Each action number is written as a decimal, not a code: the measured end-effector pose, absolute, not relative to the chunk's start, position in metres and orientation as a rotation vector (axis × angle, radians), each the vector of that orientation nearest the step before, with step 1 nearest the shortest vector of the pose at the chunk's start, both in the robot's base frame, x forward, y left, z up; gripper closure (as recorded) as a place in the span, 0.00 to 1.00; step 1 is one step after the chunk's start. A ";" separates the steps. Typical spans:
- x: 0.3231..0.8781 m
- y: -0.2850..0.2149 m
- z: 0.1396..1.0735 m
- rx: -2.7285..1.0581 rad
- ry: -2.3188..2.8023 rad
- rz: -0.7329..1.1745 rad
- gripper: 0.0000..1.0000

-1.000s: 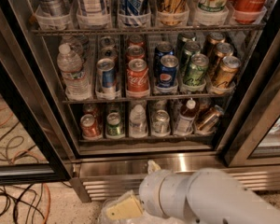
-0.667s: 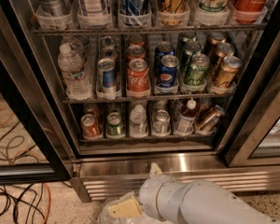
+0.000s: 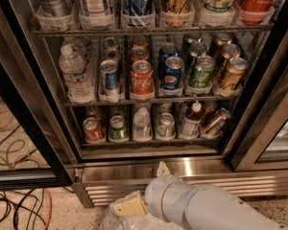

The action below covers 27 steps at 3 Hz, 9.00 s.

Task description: Pick water bottle from bottom shelf of fridge

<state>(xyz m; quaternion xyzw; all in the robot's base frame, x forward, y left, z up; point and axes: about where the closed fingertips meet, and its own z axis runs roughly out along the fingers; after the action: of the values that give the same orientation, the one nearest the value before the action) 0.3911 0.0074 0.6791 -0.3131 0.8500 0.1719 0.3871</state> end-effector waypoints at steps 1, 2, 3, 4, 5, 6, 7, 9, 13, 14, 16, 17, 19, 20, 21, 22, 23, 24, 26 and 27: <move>0.412 -0.003 0.673 -0.705 2.148 0.416 0.00; 0.447 -0.019 0.663 -0.541 2.091 0.393 0.00; 0.490 -0.039 0.663 -0.411 2.034 0.330 0.00; 0.494 -0.045 0.663 -0.388 2.030 0.308 0.00; 0.502 -0.036 0.658 -0.387 2.022 0.326 0.00; 0.526 -0.016 0.648 -0.358 1.975 0.360 0.00; 0.548 0.003 0.633 -0.322 1.921 0.379 0.00; 0.563 0.018 0.622 -0.284 1.893 0.430 0.10; 0.597 0.023 0.613 -0.162 1.799 0.297 0.40; 0.595 0.018 0.611 -0.146 1.795 0.223 0.40; 0.609 0.018 0.608 -0.149 1.766 0.158 0.37; 0.621 0.023 0.609 -0.186 1.757 0.119 0.38; 0.631 0.014 0.606 -0.161 1.724 -0.048 0.37; 0.630 -0.002 0.599 -0.110 1.725 -0.122 0.39; 0.630 -0.018 0.590 -0.053 1.738 -0.146 0.38; 0.635 -0.032 0.588 0.021 1.722 -0.104 0.38; 0.643 -0.037 0.594 0.069 1.689 -0.043 0.38; 0.646 -0.039 0.600 0.103 1.660 0.000 0.37; 0.644 -0.029 0.610 0.121 1.616 0.081 0.37; 0.644 -0.029 0.610 0.121 1.615 0.082 0.56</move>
Offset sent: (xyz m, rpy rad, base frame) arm 0.1159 -0.0745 -0.0260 0.1763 -0.2432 -0.4431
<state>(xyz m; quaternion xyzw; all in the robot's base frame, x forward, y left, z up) 0.6442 -0.0293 0.6099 0.0540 0.7219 0.0364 0.6889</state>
